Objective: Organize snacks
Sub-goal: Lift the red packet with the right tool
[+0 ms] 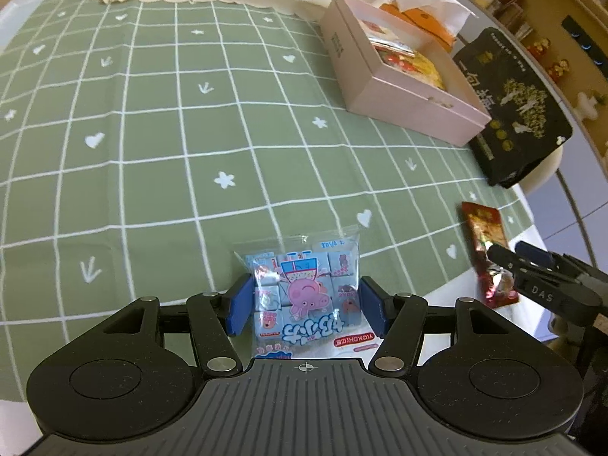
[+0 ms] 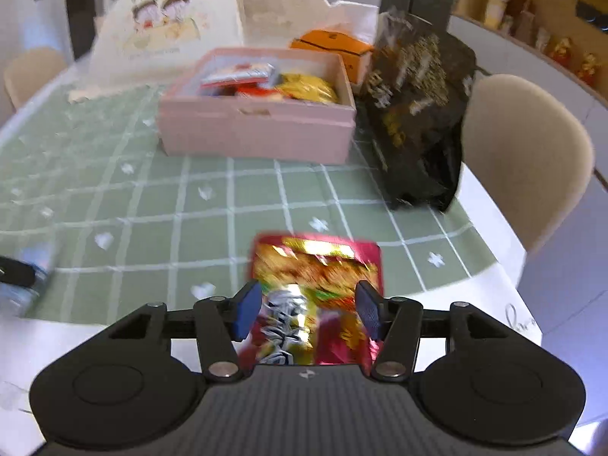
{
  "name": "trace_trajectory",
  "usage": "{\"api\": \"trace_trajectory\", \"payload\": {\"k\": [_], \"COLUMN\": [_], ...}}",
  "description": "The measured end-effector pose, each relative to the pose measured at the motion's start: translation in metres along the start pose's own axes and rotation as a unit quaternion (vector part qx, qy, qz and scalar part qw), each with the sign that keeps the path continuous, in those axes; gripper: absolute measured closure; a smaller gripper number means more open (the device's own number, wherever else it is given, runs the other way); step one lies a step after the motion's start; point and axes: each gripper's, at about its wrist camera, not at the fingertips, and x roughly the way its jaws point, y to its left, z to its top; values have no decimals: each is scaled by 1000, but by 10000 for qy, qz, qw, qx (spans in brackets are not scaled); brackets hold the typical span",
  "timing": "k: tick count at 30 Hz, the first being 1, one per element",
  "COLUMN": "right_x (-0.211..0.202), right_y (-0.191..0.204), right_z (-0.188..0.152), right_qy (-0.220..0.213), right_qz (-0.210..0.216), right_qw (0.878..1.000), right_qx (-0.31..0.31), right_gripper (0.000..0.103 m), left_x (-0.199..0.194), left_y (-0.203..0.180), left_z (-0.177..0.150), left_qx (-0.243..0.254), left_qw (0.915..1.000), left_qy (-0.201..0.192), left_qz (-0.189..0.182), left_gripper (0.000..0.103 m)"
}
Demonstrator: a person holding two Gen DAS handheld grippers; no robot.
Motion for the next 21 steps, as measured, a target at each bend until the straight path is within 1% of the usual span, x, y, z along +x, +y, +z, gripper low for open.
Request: {"api": "trace_trajectory", "payload": {"k": [2,4,5,6,7,9,10,12,13,16,17,18,19,21], "right_x": [4,7,9,12,16,20,20,20,20,23,21,20,21,20], "right_y": [-7,-15,-21,-27,-33,-39,-38,-28,-20,5,10,11,12,12], "right_z": [-3,-5,-5,-3,-2,1,1,0,-2,-10,-13,-16,-16,-16], "right_qy": [-134,-241,-203,-80,49,260,258,238,211,155,84,101,148,165], "right_qz": [-55,-163,-107,88,255,567,668,691,602,241,130,143,149,155], "right_qw": [9997,9988,9983,9973,9950,9886,9869,9883,9908,9974,9981,9972,9970,9972], "right_qx": [195,398,538,727,967,1373,1448,1337,1192,665,593,733,738,712], "right_gripper": [32,28,27,27,23,22,19,18,16,7,4,3,0,0], "left_x": [-1,-1,-1,-1,0,1,2,2,3,5,5,5,5,5], "left_y": [1,2,2,3,4,4,3,1,1,-1,-1,0,0,0], "left_z": [0,1,2,3,5,9,10,12,11,9,10,10,10,10], "left_qx": [35,91,107,121,137,156,165,179,191,247,256,255,252,251], "left_qw": [9999,9997,9996,9994,9992,9987,9986,9985,9984,9981,9981,9982,9982,9982], "left_qy": [-24,-67,-95,-124,-145,-190,-212,-227,-219,-214,-211,-207,-203,-197], "left_qz": [100,208,262,314,355,441,458,474,483,513,515,510,505,505], "left_gripper": [38,38,38,38,38,38,38,38,38,38,38,38,37,37]}}
